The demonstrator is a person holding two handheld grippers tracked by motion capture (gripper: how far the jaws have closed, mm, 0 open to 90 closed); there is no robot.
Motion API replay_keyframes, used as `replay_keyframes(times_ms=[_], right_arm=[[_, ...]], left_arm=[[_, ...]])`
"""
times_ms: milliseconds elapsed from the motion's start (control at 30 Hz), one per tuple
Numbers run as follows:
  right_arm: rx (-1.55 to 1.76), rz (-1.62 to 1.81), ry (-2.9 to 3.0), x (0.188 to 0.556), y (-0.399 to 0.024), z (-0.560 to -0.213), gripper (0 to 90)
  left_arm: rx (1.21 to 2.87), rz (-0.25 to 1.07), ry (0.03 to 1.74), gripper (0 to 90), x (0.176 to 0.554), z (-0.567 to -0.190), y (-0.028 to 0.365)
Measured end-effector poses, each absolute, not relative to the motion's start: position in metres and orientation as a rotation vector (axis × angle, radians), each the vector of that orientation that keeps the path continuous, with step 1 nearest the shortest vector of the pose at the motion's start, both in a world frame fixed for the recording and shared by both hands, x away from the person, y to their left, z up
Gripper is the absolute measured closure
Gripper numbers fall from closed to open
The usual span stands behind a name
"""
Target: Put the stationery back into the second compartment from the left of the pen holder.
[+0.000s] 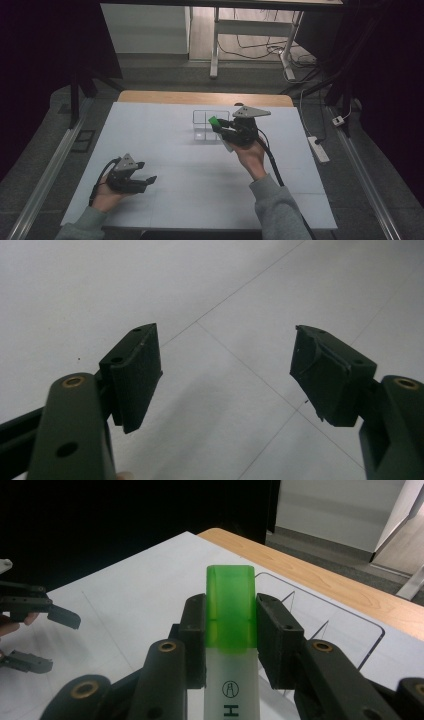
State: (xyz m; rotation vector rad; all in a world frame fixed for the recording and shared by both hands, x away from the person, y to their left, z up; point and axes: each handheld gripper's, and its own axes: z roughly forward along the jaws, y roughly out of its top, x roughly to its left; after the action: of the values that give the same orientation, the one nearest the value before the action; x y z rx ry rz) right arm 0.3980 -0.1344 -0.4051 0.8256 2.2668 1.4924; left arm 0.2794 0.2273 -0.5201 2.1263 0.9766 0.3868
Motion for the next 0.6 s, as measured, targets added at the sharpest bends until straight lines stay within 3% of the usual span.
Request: replay_keyframes(times_ms=[600], right_arm=[[0.841, 1.496, 2.223, 0.423, -0.129, -0.399, 67.0]], left_arm=[[2.129, 0.385, 0.984, 28.0, 0.28, -0.521, 0.228]])
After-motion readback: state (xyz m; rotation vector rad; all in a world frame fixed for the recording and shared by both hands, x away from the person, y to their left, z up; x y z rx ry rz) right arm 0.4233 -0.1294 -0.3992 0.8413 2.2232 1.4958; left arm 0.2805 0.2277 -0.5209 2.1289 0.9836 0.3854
